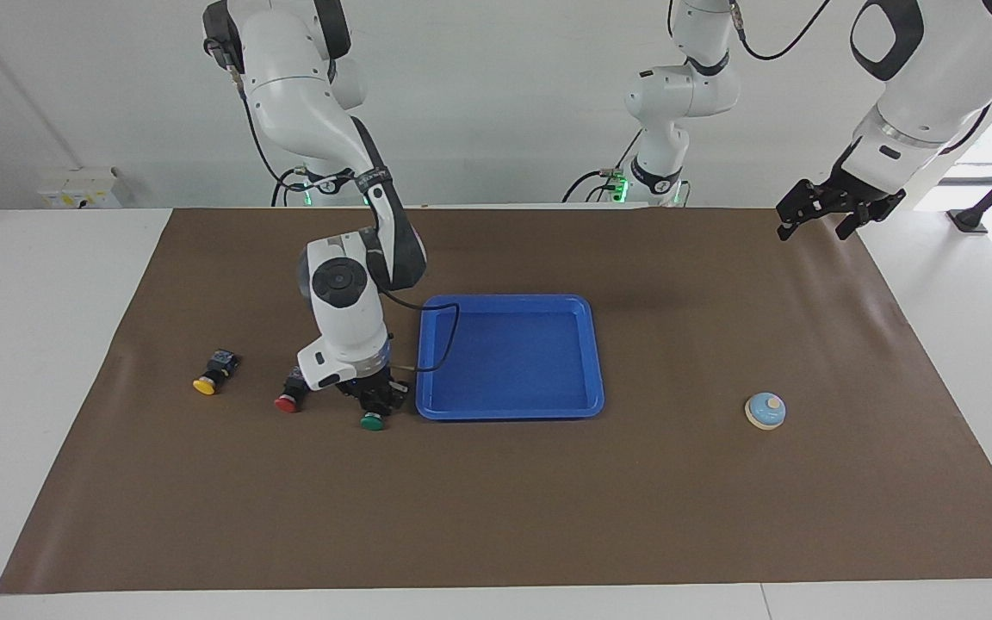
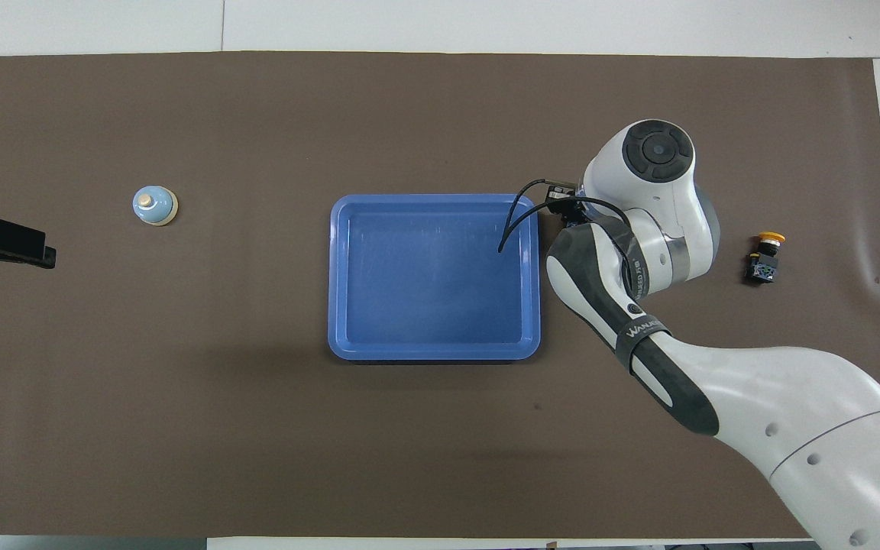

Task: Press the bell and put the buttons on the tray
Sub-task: 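Carry the green button into the blue tray and release it, then move the right gripper back to the red-capped button and grasp it, then carry the red button into the tray beside the green one, then move the right gripper to the yellow-capped button and grasp it, then carry the yellow button into the tray and release it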

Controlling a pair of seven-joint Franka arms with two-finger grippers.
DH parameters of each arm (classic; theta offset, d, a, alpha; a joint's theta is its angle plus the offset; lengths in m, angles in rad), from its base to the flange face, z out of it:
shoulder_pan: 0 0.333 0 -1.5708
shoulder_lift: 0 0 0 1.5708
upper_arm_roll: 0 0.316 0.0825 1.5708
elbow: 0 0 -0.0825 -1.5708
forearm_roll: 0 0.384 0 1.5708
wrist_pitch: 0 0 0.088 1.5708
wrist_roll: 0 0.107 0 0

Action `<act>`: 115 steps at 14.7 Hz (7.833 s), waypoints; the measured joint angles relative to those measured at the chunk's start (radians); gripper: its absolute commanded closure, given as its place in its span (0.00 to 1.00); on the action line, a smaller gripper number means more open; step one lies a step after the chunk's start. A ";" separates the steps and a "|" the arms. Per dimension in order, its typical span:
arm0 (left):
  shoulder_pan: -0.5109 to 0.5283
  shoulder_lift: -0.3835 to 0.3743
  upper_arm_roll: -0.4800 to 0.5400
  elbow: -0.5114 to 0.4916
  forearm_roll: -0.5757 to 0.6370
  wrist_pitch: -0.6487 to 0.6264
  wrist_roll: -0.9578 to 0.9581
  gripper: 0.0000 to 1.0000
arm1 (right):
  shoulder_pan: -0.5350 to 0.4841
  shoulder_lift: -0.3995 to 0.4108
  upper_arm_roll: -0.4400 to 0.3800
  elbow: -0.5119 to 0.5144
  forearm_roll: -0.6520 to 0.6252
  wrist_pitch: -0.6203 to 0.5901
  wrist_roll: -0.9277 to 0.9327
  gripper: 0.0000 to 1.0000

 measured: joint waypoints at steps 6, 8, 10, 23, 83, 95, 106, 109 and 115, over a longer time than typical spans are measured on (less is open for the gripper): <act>0.000 0.000 0.000 0.000 0.000 0.000 0.000 0.00 | 0.050 -0.027 0.053 0.216 0.082 -0.321 0.004 1.00; 0.000 0.000 0.000 0.000 0.000 0.000 0.000 0.00 | 0.112 -0.027 0.057 0.209 0.084 -0.329 0.046 1.00; 0.000 0.000 0.000 0.000 0.000 0.000 0.000 0.00 | 0.157 -0.029 0.057 0.164 0.084 -0.302 0.073 1.00; 0.000 0.000 0.000 0.000 0.000 0.000 0.000 0.00 | 0.186 -0.117 0.049 -0.098 0.084 -0.087 0.189 0.00; 0.000 0.000 0.000 0.000 0.000 0.000 0.000 0.00 | 0.241 -0.131 0.030 0.064 0.059 -0.222 0.387 0.00; 0.000 0.000 0.000 0.000 0.000 0.001 0.000 0.00 | -0.391 -0.252 0.019 -0.075 0.039 -0.238 -0.352 0.00; 0.000 0.000 0.000 0.000 0.000 0.001 0.000 0.00 | -0.481 -0.282 0.022 -0.455 0.035 0.260 -0.454 0.00; 0.000 0.000 0.000 0.000 0.000 0.001 0.000 0.00 | -0.497 -0.280 0.022 -0.468 0.035 0.263 -0.468 0.51; 0.000 0.000 0.000 0.000 0.000 0.001 0.000 0.00 | -0.513 -0.260 0.023 -0.469 0.034 0.281 -0.527 1.00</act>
